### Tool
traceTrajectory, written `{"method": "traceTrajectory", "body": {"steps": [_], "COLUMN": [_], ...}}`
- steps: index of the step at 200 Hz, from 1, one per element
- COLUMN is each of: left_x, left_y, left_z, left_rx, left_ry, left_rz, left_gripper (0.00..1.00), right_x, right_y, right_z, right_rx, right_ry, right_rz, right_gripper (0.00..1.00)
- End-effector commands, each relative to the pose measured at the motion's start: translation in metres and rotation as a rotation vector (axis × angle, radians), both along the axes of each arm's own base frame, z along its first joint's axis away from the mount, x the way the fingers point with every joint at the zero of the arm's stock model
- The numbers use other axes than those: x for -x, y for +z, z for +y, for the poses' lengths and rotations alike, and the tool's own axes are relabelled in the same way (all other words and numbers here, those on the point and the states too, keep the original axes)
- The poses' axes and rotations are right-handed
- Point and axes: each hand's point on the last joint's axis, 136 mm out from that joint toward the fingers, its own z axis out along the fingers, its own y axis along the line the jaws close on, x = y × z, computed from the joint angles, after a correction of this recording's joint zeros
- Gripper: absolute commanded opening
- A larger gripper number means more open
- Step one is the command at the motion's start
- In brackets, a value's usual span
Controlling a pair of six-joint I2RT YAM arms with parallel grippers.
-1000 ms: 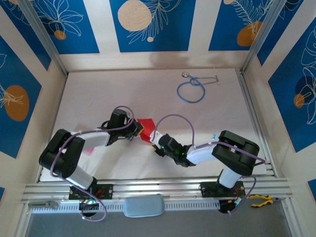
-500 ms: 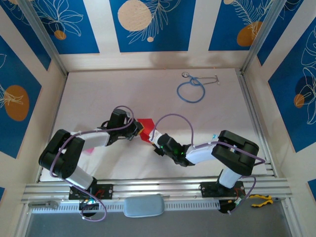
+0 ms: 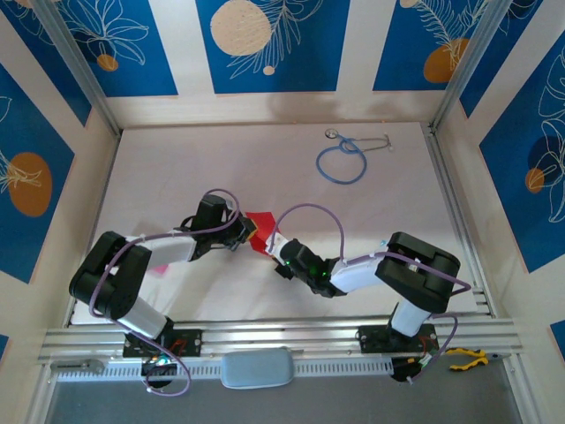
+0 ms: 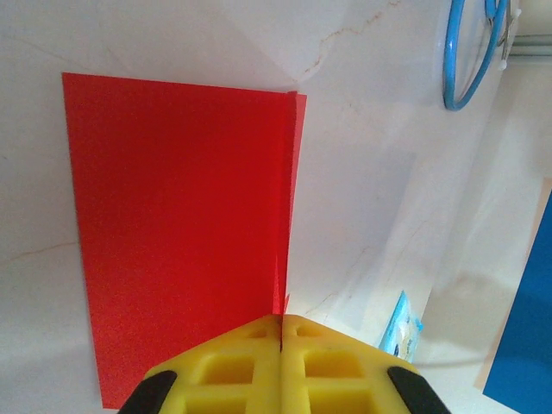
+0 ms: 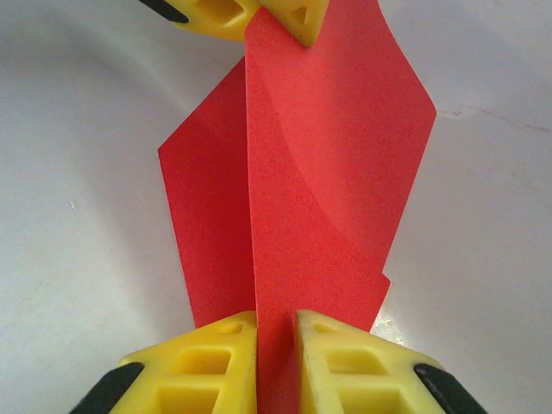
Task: Fold a paper plane with a square sheet of paper (pick it up from the middle)
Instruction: Fourth fold the wing at the center of the table.
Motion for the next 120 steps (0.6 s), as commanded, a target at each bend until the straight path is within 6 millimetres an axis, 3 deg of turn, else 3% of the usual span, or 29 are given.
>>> {"method": "traceTrajectory", "body": {"steps": [1, 58, 93, 120], "left_x": [-0.003, -0.004, -0.003, 0.000], "left_y": [0.009, 0.010, 0.011, 0.010], "left_z": [-0.001, 0.000, 0.001, 0.007], "left_rx": [0.027, 0.026, 0.014, -0.014], "left_ry": [0.003, 0.004, 0.002, 0.014], "left_rz": [-0.016, -0.018, -0.022, -0.022], "left_gripper": [0.01, 0.02, 0.23, 0.33], "right_x": [-0.004, -0.004, 0.000, 0.004], "right_y": [0.006, 0.007, 0.004, -0.004], "right_z": [0.007, 0.007, 0.008, 0.010], "right_rx": [-0.016, -0.044, -0.079, -0.101], "right_ry": [-0.007, -0.010, -0.014, -0.031], "right_rz": [-0.016, -0.003, 0.051, 0.117], "right_gripper": [0.16, 0.08, 0.05, 0.05]}}
